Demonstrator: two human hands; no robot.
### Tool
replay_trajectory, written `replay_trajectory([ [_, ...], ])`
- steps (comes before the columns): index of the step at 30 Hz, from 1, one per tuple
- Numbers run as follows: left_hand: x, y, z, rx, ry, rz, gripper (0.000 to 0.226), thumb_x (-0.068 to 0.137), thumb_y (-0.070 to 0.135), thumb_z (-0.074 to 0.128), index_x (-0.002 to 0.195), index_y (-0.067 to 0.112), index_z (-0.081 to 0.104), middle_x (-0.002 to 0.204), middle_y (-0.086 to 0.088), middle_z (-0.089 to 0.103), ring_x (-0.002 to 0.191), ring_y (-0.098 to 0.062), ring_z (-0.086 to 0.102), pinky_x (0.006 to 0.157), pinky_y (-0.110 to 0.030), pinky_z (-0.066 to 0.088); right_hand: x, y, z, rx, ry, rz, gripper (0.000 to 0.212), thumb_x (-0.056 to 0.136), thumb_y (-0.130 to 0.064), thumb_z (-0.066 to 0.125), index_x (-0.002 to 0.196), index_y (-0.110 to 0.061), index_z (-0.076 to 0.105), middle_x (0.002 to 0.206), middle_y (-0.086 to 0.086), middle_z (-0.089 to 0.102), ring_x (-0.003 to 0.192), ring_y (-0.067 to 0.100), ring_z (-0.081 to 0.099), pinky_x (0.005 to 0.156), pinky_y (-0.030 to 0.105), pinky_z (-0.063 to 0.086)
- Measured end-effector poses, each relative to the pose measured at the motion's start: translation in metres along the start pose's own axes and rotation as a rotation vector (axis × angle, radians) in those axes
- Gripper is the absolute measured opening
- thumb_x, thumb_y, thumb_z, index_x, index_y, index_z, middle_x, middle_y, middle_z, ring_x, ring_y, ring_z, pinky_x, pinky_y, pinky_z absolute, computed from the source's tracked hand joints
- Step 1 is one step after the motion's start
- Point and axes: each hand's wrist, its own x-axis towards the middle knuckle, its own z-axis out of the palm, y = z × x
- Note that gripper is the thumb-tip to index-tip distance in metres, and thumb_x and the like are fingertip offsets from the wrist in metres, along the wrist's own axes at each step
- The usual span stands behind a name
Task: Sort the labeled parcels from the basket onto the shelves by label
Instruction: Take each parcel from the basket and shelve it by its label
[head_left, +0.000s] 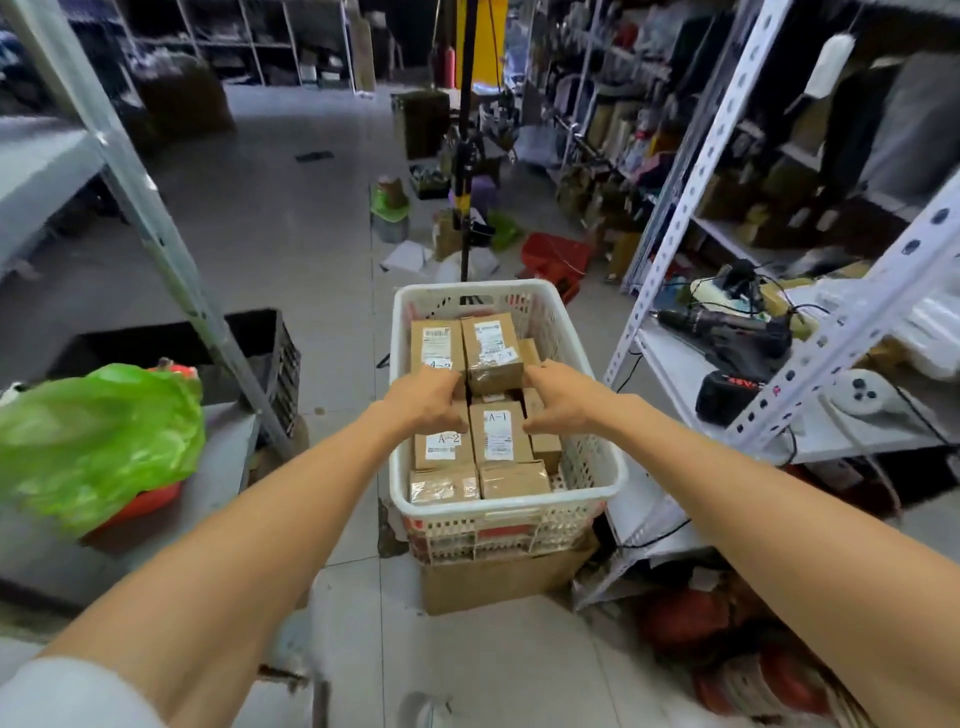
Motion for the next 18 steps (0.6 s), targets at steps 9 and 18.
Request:
replay_trajectory([
  [9, 0.077, -0.018, 0.016, -0.064, -0.111, -0.021, 0.049, 0.078, 0.037, 0.074, 0.12, 0.019, 0.056, 0.117, 0.0, 0.062, 0.103, -0.019, 0.06, 0.089, -0.039, 0.052, 0.07, 0.046, 0.01, 0.011, -0.126, 0.059, 0.053, 0.079, -0.033, 0.072, 0.122, -0.009, 0.05, 0.122, 0.007, 0.051, 0.109, 0.024, 0.051, 0.094, 0.039, 0.049],
  [18, 0.176, -0.017, 0.005, -0.056, -0.188, -0.133, 0.042, 0.078, 0.031, 0.072, 0.114, 0.015, 0.055, 0.109, -0.003, 0.063, 0.094, -0.021, 0.058, 0.082, -0.037, 0.052, 0.169, 0.11, 0.003, 0.121, -0.203, 0.061, 0.057, 0.074, -0.033, 0.074, 0.122, -0.013, 0.052, 0.119, 0.003, 0.057, 0.106, 0.024, 0.057, 0.09, 0.041, 0.053],
])
